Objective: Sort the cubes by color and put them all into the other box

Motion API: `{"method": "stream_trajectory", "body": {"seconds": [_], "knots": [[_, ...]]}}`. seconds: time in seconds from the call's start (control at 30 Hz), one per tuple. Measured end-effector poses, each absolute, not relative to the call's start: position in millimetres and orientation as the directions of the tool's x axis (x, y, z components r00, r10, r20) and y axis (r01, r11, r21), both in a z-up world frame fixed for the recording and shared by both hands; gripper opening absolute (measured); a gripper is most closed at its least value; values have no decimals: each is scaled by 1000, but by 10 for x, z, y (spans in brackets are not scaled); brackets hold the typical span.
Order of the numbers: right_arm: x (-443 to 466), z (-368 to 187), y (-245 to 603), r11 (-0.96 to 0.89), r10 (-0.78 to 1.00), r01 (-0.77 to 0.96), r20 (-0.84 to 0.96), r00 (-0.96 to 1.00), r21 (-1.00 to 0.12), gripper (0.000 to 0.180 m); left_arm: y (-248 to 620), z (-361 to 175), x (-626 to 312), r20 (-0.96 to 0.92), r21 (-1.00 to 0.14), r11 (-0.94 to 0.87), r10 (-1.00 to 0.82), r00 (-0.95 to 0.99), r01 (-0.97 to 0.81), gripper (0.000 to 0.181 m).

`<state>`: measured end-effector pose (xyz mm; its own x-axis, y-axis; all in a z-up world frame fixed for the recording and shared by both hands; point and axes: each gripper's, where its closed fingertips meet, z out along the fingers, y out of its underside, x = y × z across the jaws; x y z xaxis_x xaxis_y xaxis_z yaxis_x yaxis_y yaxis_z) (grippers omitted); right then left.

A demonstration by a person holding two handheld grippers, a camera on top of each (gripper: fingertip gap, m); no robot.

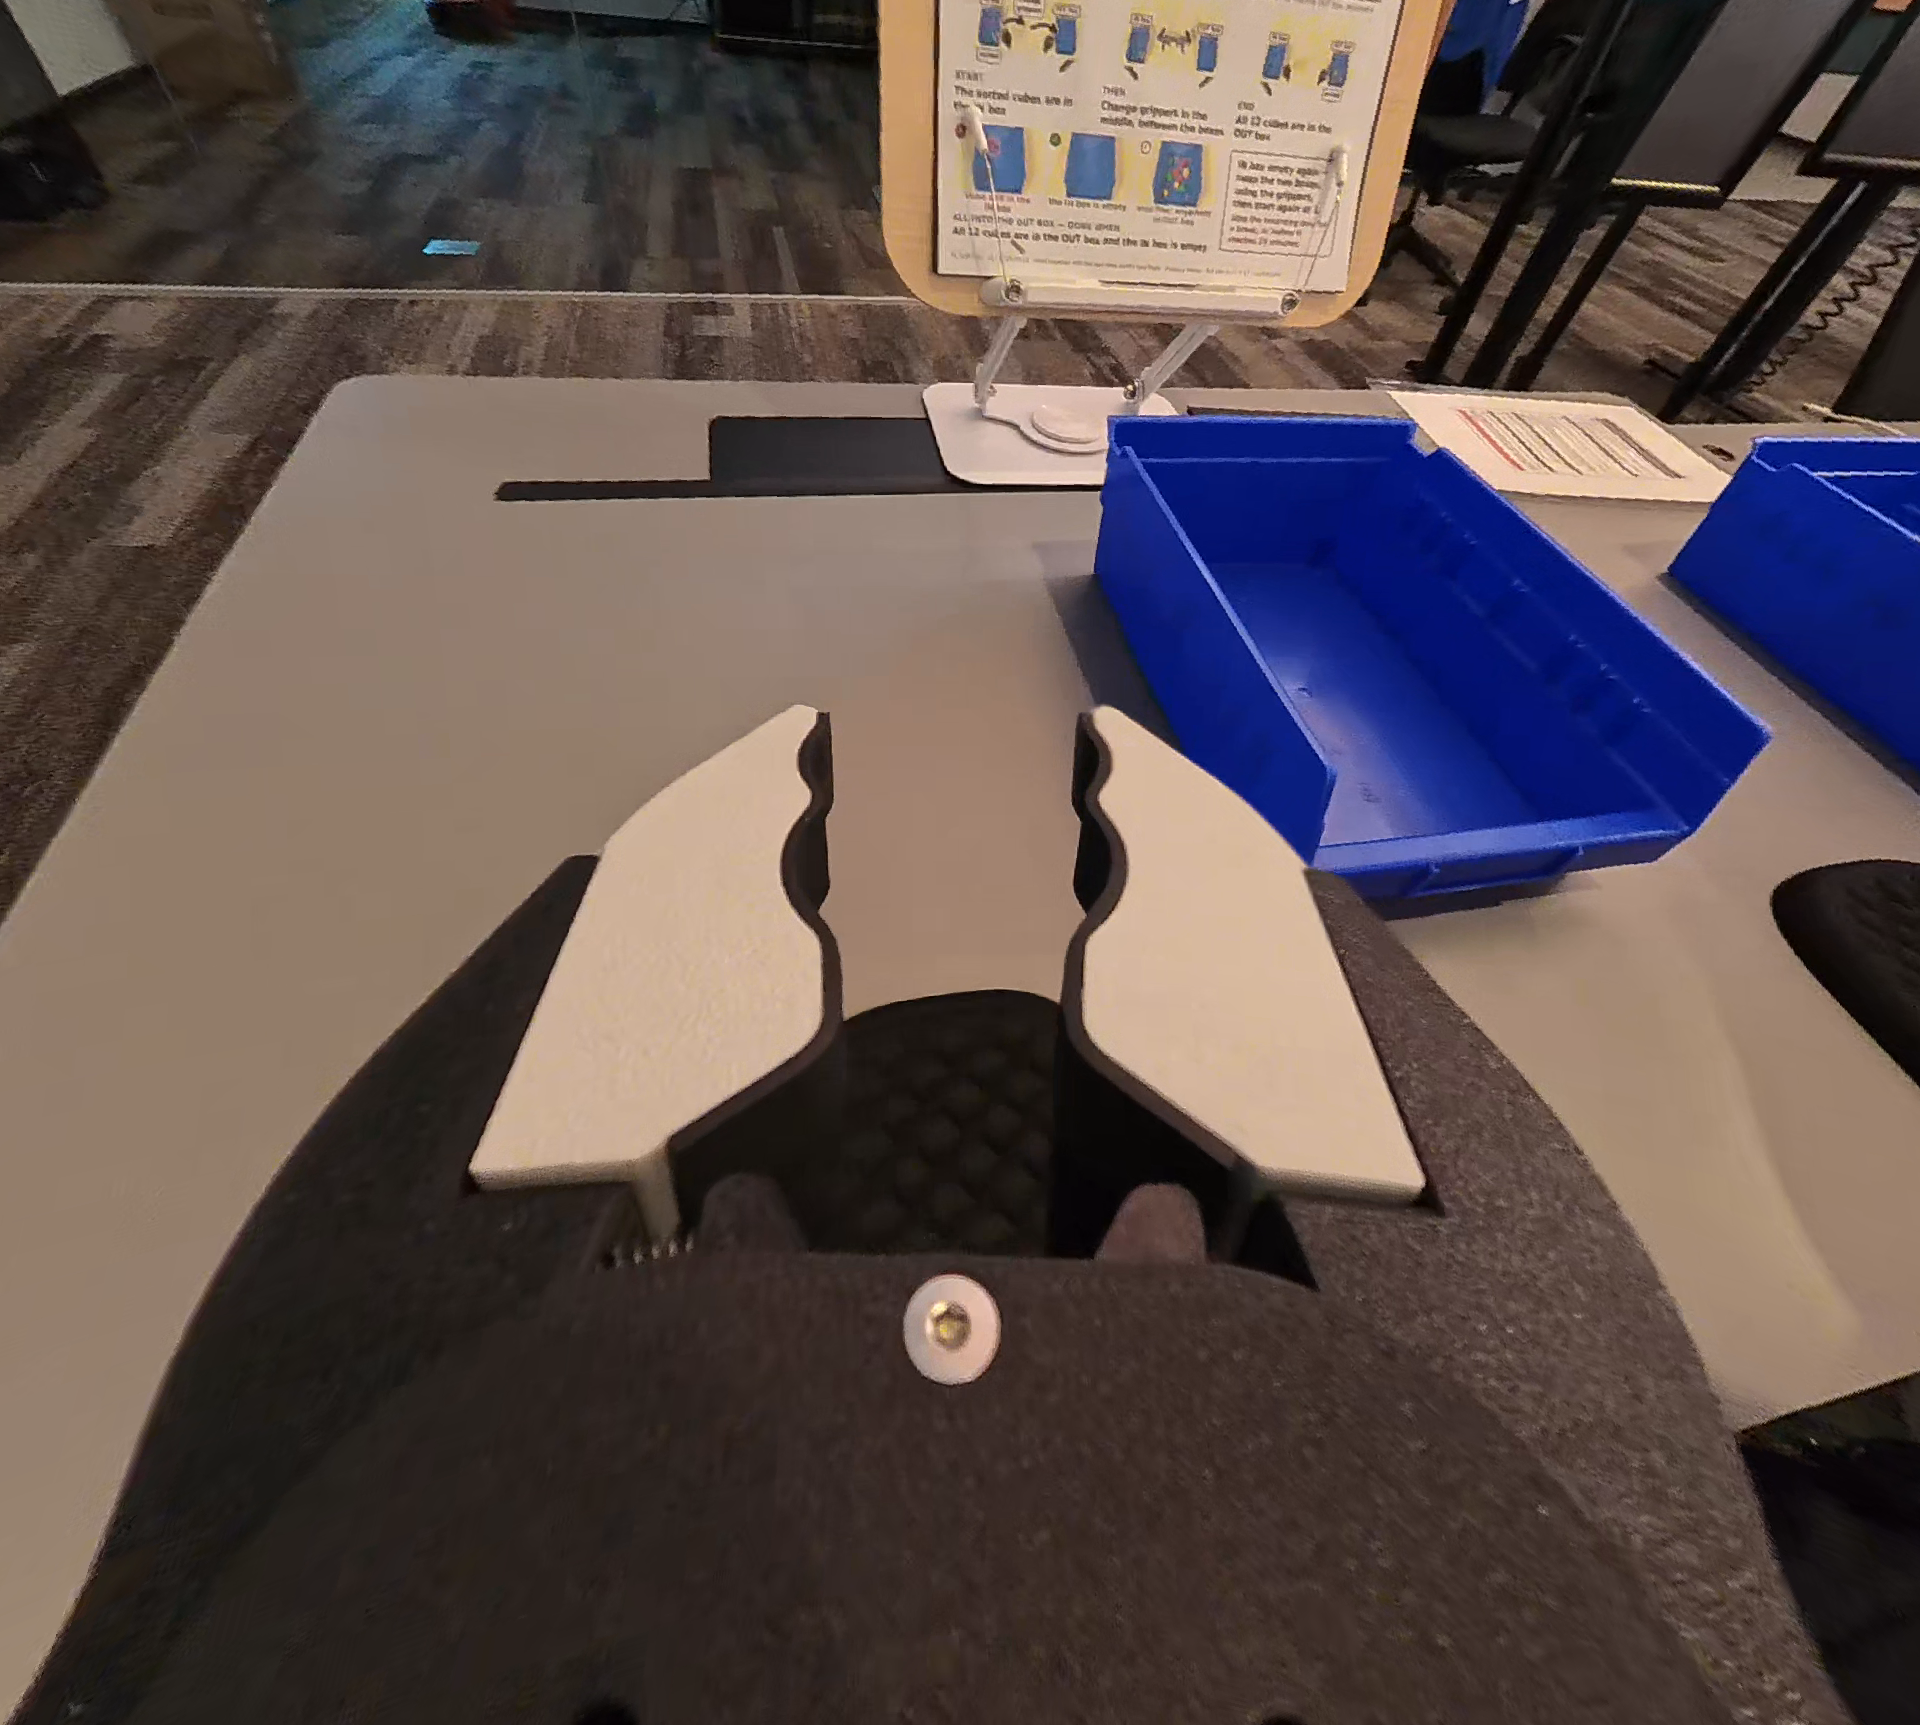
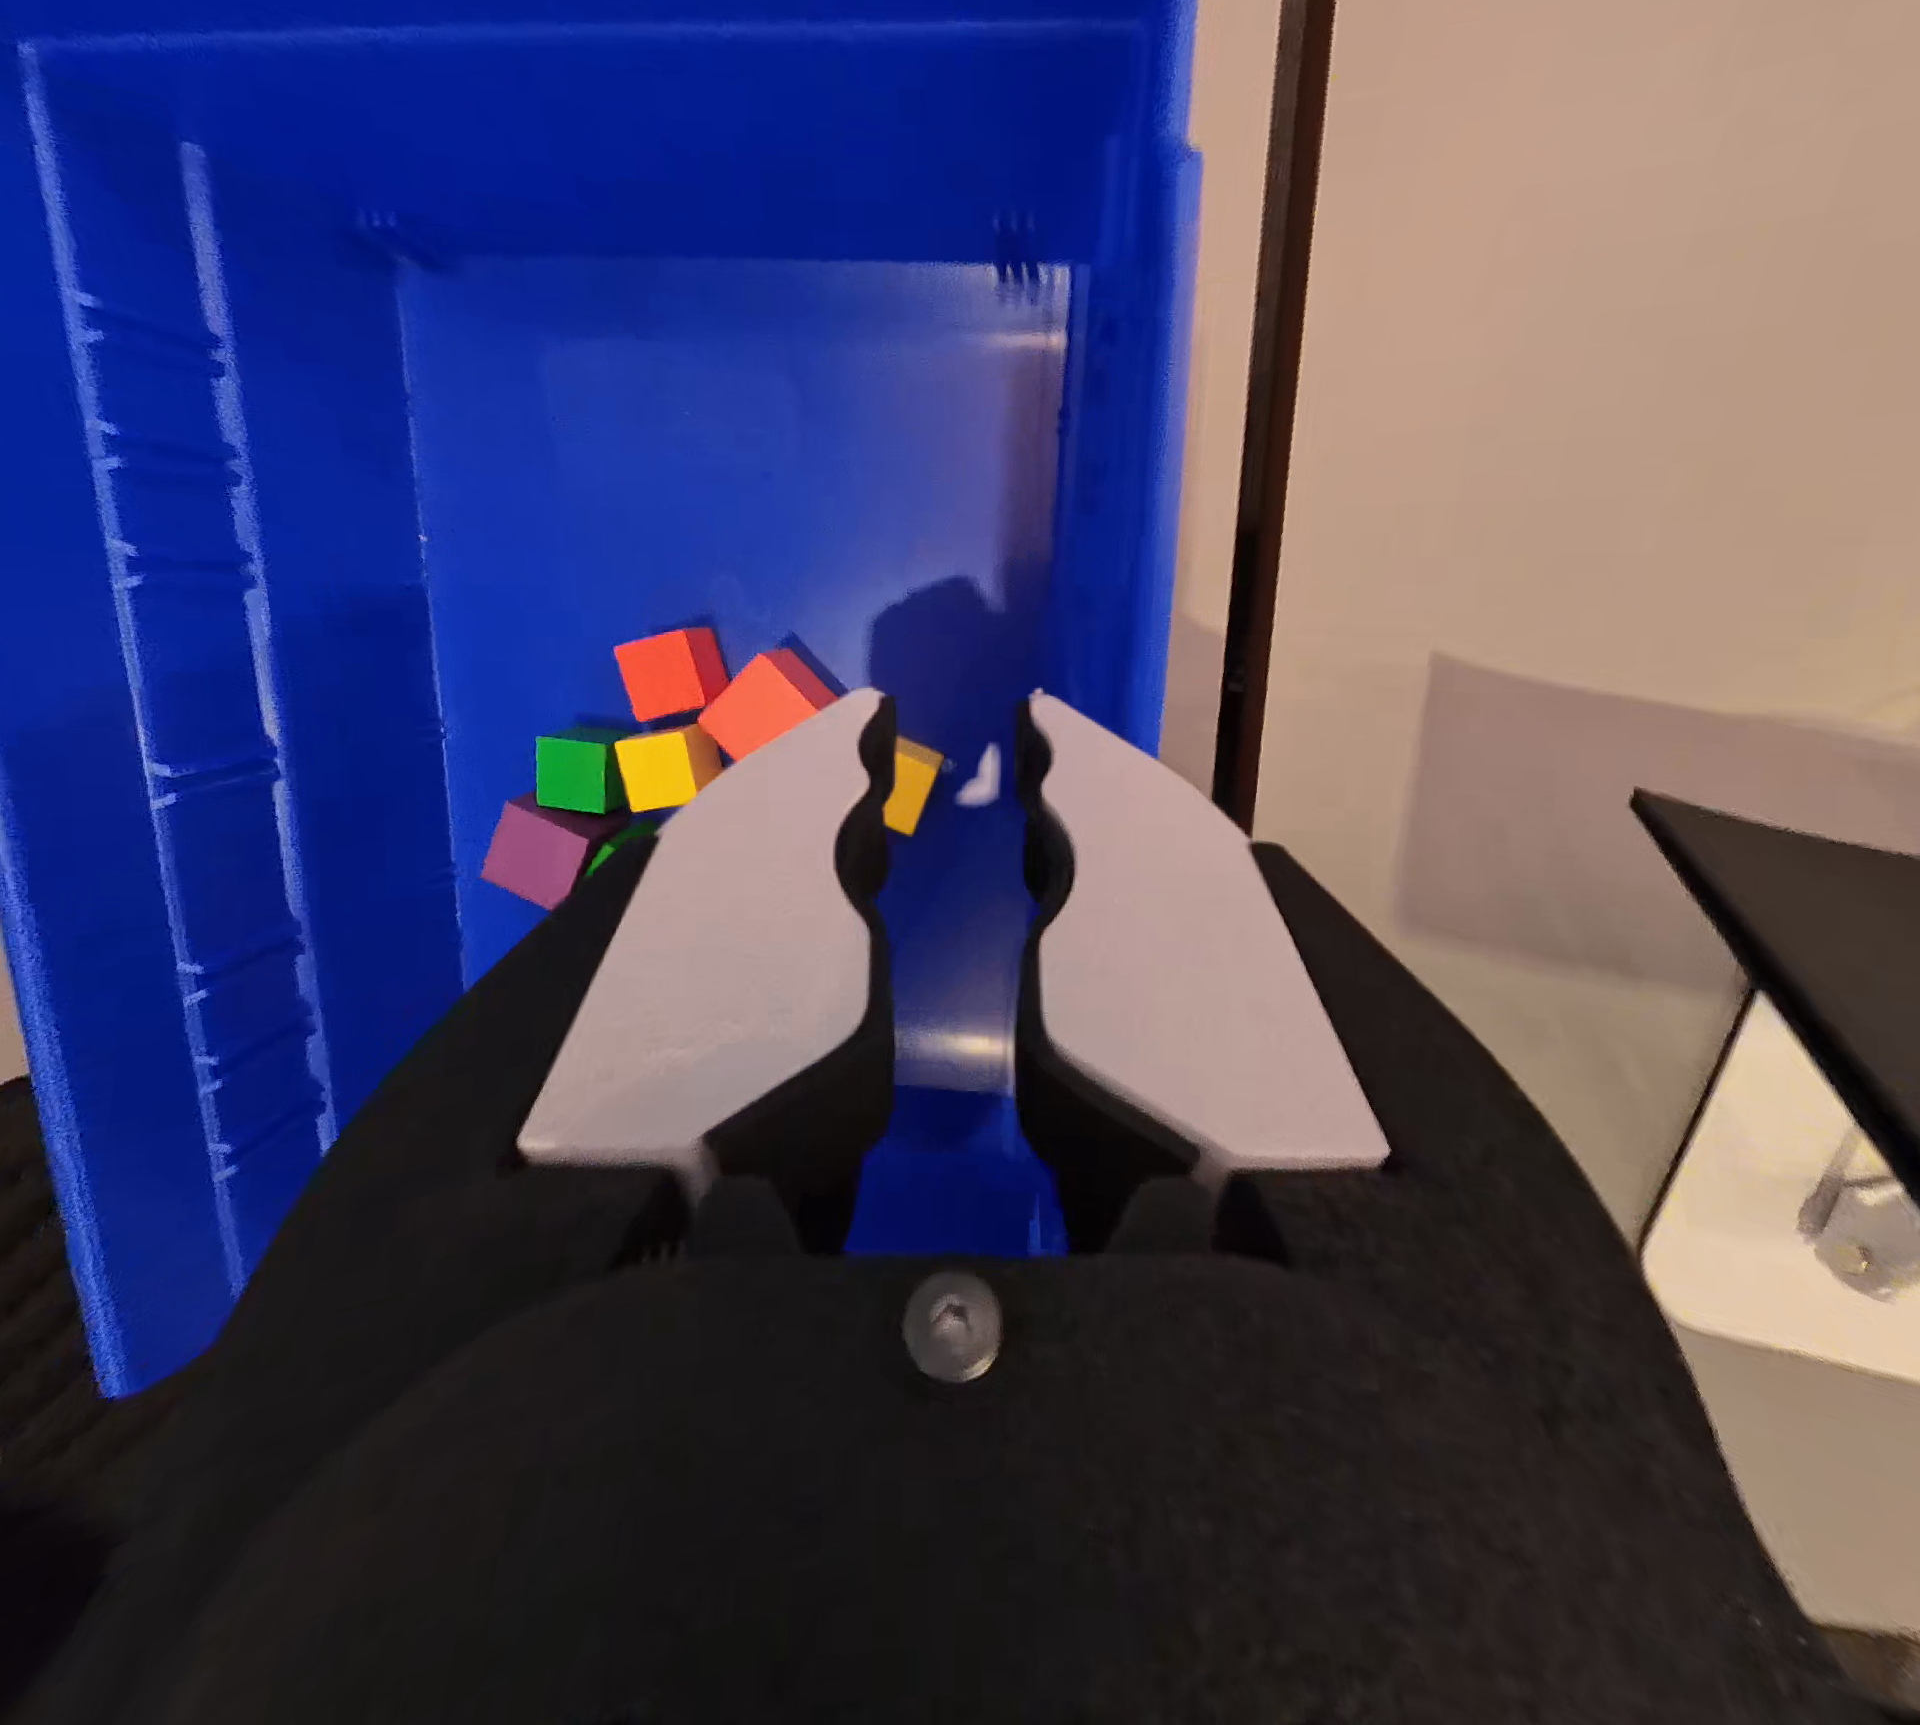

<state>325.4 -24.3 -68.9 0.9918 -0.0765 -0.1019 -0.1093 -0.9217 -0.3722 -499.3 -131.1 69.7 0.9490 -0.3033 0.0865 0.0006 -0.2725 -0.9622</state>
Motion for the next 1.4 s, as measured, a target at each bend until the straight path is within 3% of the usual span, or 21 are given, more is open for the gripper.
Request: {"method": "stream_trajectory", "body": {"seconds": [0.13, 0.23, 0.3, 0.33, 0.43, 0.57, 0.7, 0.8, 0.97, 1.4], "knots": [[3302, -572, -263, -908, -37, -52, -43, 998, -415, 37, -1384, 757, -5026, 87, -966, -260, -313, 946, 3, 44], [3357, -548, -288, -897, -58, -78, -59, 997, -436, 28, -1386, 752, -5082, 81, -965, -261, -294, 952, 1, 43], [3341, -521, -299, -890, -62, -97, -91, 994, -447, 33, -1381, 746, -5091, 84, -966, -259, -290, 954, 6, 43], [3357, -493, -302, -883, -56, -83, -72, 996, -461, 42, -1382, 741, -5080, 86, -966, -259, -294, 952, 7, 43], [3459, -420, -336, -876, -70, -50, 24, 997, -480, 43, -1369, 709, -5063, 73, -963, -269, -296, 952, -10, 42], [3565, -652, -510, -934, -113, -88, 53, 992, -345, 52, -1340, 681, -5047, 61, -960, -278, -296, 953, -25, 42], [3519, -975, -608, -962, -141, -145, -35, 989, -233, 54, -1329, 660, -5014, 61, -960, -278, -303, 951, -27, 42], [3482, -1150, -632, -967, -158, -171, -81, 984, -187, 48, -1331, 623, -5012, 48, -956, -290, -300, 953, -43, 41], [3435, -1263, -641, -968, -186, -203, -118, 975, -146, 11, -1304, 579, -5039, 52, -954, -297, -281, 958, -35, 42], [3370, -1222, -708, -950, -268, -292, -194, 944, -109, 5, -1301, 479, -5117, 64, -953, -303, -278, 959, -24, 41]]}}
